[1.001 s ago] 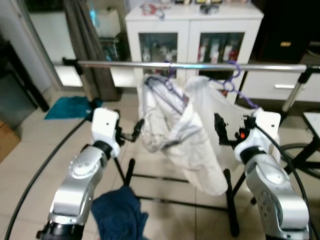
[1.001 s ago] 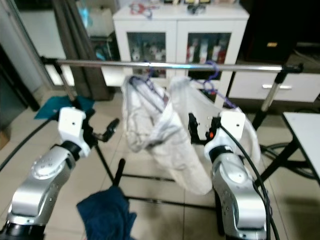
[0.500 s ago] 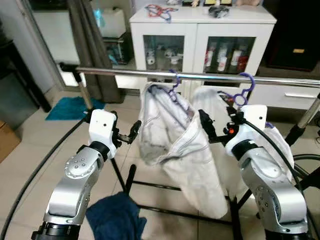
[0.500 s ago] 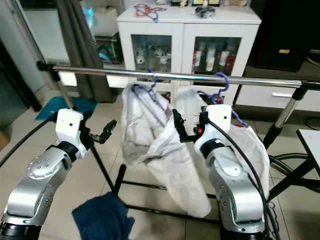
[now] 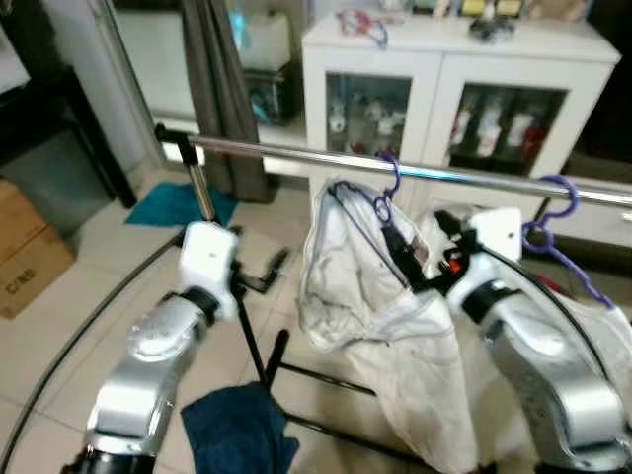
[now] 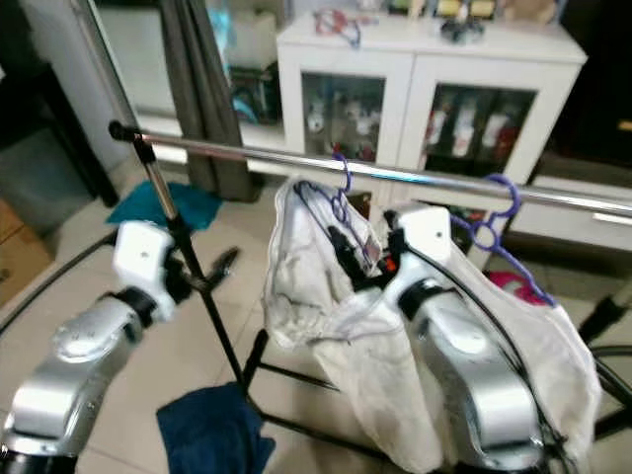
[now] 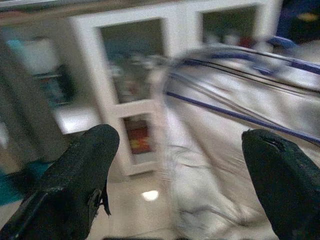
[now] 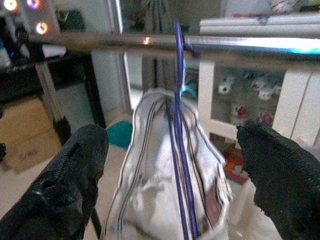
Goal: Hang hanger
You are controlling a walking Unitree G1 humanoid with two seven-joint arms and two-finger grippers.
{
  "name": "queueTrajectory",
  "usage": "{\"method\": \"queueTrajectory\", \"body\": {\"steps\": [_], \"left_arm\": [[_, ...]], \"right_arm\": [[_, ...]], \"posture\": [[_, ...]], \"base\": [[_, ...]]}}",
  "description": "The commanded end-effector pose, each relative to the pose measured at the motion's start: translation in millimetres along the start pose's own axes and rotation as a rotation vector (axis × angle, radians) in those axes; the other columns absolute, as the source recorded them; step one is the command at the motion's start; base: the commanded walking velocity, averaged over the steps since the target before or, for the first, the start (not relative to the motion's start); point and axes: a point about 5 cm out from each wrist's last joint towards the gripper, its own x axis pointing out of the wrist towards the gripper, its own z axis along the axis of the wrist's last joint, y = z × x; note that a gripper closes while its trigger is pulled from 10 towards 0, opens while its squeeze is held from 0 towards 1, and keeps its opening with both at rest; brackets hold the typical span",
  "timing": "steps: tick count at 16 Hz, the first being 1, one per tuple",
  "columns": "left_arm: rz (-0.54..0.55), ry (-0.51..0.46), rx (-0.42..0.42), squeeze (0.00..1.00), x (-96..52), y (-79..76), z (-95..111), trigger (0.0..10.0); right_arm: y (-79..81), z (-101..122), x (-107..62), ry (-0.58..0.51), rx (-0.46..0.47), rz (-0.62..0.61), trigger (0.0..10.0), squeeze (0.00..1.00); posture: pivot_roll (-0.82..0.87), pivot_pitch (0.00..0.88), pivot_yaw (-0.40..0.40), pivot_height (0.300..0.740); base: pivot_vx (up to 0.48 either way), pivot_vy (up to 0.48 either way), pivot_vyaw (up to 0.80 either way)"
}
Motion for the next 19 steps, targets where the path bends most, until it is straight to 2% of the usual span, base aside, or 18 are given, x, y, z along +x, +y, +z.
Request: {"method": "queueTrajectory", "body": {"steps": [1,4,6,7,9,11,13,16,17,18,19], "left_arm": [[-0.049,0.011,0.037,0.33,-3.9,-3.1,-1,10.0],[-0.084,0.019,0.050,0.31,-11.1,3.9,-1,10.0],[-0.115,0.018,0.027,0.29,-12.1,4.8,0,10.0],[-0.161,0.035,0.026,0.29,-13.4,3.2,-1,10.0],[-0.286,0.084,0.027,0.29,-17.9,-3.7,-6,10.0],[-0.377,0.107,0.035,0.29,-21.1,-9.3,-7,10.0],[-0.422,0.130,0.043,0.29,-23.8,-12.2,-10,10.0],[-0.433,0.136,0.049,0.29,-24.6,-12.9,-12,10.0],[-0.434,0.135,0.052,0.29,-24.4,-12.8,-11,10.0],[-0.432,0.133,0.056,0.28,-23.7,-12.1,-11,10.0],[-0.432,0.133,0.057,0.28,-23.5,-11.8,-11,10.0]], "right_arm": [[3.7,3,-2.1,-0.001,0.020,0.040,10.0,0.00],[7.8,10,2.4,0.011,0.068,0.099,10.0,0.00],[7.5,6,6.2,0.074,0.060,0.109,10.0,0.47],[4.9,3,10.4,0.110,0.059,0.083,10.0,1.00],[-2.0,2,21.6,0.164,0.052,0.026,10.0,1.00],[-1.8,7,30.0,0.168,0.062,0.025,10.0,1.00],[0.0,12,38.3,0.164,0.050,0.037,10.0,1.00],[0.7,15,49.0,0.169,0.030,0.032,10.0,1.00],[0.0,15,51.7,0.169,0.026,0.023,10.0,0.93],[-2.2,15,56.8,0.174,0.025,0.002,10.0,0.00],[-4.0,14,61.5,0.178,0.029,-0.021,10.0,0.00]], "posture": [[0.05,0.000,0.063,0.740],[0.05,0.000,0.055,0.740],[0.06,0.000,0.050,0.740],[0.06,0.000,0.048,0.740],[0.06,0.000,0.044,0.740],[0.06,0.000,0.043,0.740],[0.06,0.000,0.044,0.740],[0.06,0.000,0.044,0.740],[0.06,0.000,0.043,0.740],[0.06,0.000,0.041,0.740],[0.06,0.000,0.041,0.740]], "base": [[0.000,0.000,0.00],[0.000,0.000,0.00],[0.000,0.000,0.00],[0.000,0.000,0.00],[0.000,0.000,0.00],[0.000,0.000,0.00],[0.000,0.000,0.00],[0.000,0.000,0.00],[0.000,0.000,0.00],[0.000,0.000,0.00],[0.000,0.000,0.00]]}}
